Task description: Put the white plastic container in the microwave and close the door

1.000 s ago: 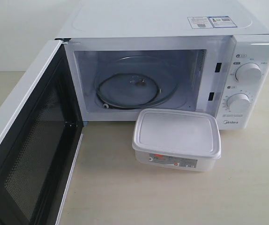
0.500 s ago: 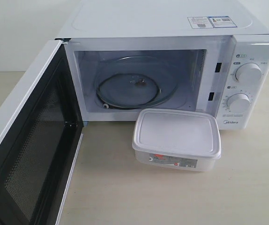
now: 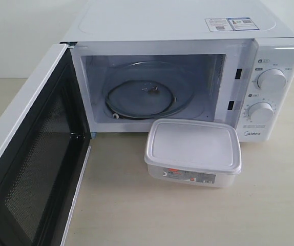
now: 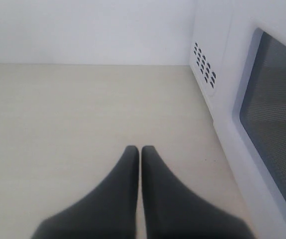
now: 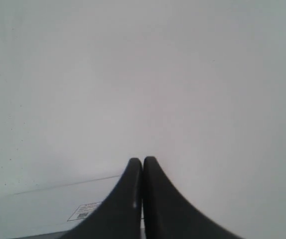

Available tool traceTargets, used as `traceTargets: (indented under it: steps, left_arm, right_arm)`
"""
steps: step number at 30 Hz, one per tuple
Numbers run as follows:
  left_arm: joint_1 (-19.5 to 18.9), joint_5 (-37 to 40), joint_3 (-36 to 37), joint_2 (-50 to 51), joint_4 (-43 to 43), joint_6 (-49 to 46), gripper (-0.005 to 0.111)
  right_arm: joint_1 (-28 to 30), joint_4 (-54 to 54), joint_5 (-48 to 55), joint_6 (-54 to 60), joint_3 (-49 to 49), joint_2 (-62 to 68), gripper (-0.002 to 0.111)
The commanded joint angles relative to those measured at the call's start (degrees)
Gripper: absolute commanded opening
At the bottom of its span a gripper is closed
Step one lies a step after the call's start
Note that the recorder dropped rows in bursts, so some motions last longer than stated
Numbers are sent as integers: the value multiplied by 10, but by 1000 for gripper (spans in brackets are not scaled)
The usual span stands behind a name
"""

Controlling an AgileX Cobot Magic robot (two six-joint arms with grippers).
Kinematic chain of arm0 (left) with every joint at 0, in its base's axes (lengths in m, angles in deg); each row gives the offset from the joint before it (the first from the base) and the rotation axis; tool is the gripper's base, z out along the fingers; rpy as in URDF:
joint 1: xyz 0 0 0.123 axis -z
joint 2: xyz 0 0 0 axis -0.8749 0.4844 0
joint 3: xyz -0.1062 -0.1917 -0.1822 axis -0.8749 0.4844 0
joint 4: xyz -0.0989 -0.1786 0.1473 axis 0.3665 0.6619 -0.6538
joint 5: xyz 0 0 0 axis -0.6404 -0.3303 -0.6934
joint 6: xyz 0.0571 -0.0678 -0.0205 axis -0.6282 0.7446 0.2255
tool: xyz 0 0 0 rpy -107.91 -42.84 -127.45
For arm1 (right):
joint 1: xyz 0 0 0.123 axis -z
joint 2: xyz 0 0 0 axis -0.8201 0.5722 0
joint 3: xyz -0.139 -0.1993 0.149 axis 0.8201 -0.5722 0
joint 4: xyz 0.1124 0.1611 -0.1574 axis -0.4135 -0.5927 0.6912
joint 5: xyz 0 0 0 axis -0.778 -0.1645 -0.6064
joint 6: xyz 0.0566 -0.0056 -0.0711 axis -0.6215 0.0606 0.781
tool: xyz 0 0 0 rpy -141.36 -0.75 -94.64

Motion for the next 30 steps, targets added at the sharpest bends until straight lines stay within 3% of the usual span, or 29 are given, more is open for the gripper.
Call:
traceTargets:
  steps: [1,7,14,18,21,30]
  left_arm:
    - [1,-2,2,-1,4,0,4]
    - [1,-2,2,-1,4,0,4]
    - [1,-2,2,-1,4,0,4]
    - [1,-2,2,-1,4,0,4]
    - [1,-2,2,-1,4,0,4]
    - [1,-2,2,-1,4,0,4]
  right_arm:
    - [1,1,38,-7,4,11,0]
    - [1,1,87,-38,4,94,0]
    - [-15,86,10,-63,1,224,0]
    - [-72,205,-169,-100,-46,292,0]
    - [-124,227,-272,-101,-85,341,0]
    - [-270,210,-371,-131,-130,433,0]
